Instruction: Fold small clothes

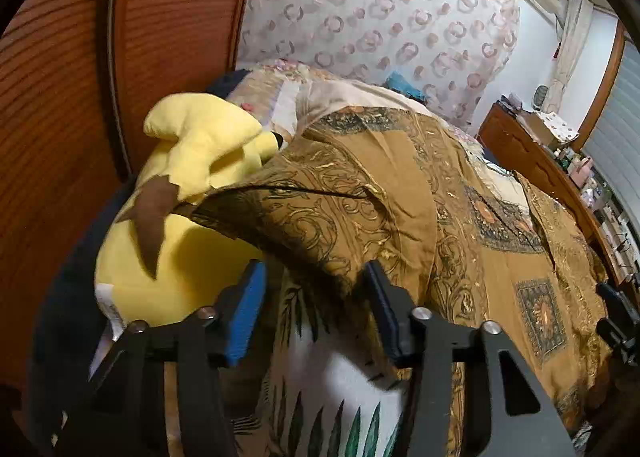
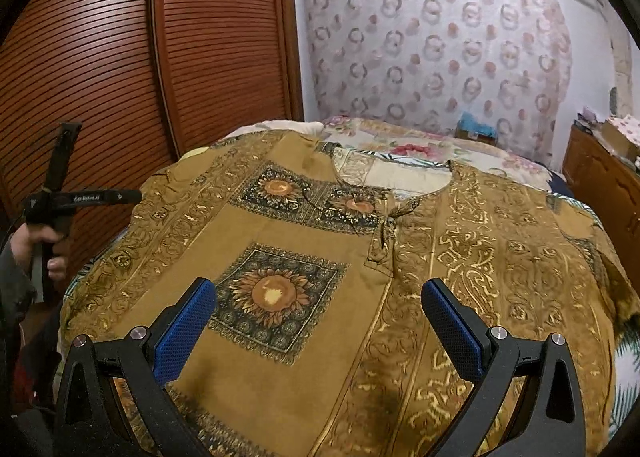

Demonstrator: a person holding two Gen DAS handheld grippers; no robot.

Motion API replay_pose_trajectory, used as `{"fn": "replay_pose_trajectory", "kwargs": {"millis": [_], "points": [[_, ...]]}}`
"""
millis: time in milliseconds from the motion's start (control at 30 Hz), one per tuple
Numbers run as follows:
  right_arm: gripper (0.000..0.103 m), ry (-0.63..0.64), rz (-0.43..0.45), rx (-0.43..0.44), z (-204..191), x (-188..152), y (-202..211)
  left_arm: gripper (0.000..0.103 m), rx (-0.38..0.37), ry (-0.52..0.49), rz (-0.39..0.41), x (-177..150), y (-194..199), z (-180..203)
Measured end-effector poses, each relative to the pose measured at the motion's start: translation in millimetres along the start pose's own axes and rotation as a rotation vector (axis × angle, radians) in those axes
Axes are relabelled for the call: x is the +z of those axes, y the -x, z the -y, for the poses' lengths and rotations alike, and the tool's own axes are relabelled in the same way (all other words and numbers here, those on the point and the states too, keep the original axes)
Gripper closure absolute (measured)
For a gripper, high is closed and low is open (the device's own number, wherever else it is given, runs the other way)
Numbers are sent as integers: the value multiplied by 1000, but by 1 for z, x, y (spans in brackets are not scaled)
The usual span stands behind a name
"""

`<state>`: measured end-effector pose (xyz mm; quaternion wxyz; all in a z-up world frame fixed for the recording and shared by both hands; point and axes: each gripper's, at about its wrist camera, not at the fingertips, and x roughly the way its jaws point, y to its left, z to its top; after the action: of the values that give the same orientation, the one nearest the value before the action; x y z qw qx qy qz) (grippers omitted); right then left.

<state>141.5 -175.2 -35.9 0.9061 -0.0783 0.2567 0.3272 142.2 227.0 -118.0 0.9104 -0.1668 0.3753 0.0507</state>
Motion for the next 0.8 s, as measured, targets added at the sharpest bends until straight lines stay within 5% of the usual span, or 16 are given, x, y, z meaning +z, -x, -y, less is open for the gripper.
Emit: {"fn": "replay_pose_trajectory", "kwargs": {"millis": [100,167,233,600,800], "points": [[1,-1,-14,14,2,4,-5,70,-10,5,-30,2,-10,-1],[1,2,-14,17,2,5,-6,91,-19,2,-31,1,-11,1],[1,3,-9,17,1,5,-4,97,12,-27,-6,2,-4,8],[1,-13,6,13,10,4,0,100,-20,-181,105,39,26,76],[1,-46,20,-11,19,-1,8,100,-137,-377,75,36,28,151]]}}
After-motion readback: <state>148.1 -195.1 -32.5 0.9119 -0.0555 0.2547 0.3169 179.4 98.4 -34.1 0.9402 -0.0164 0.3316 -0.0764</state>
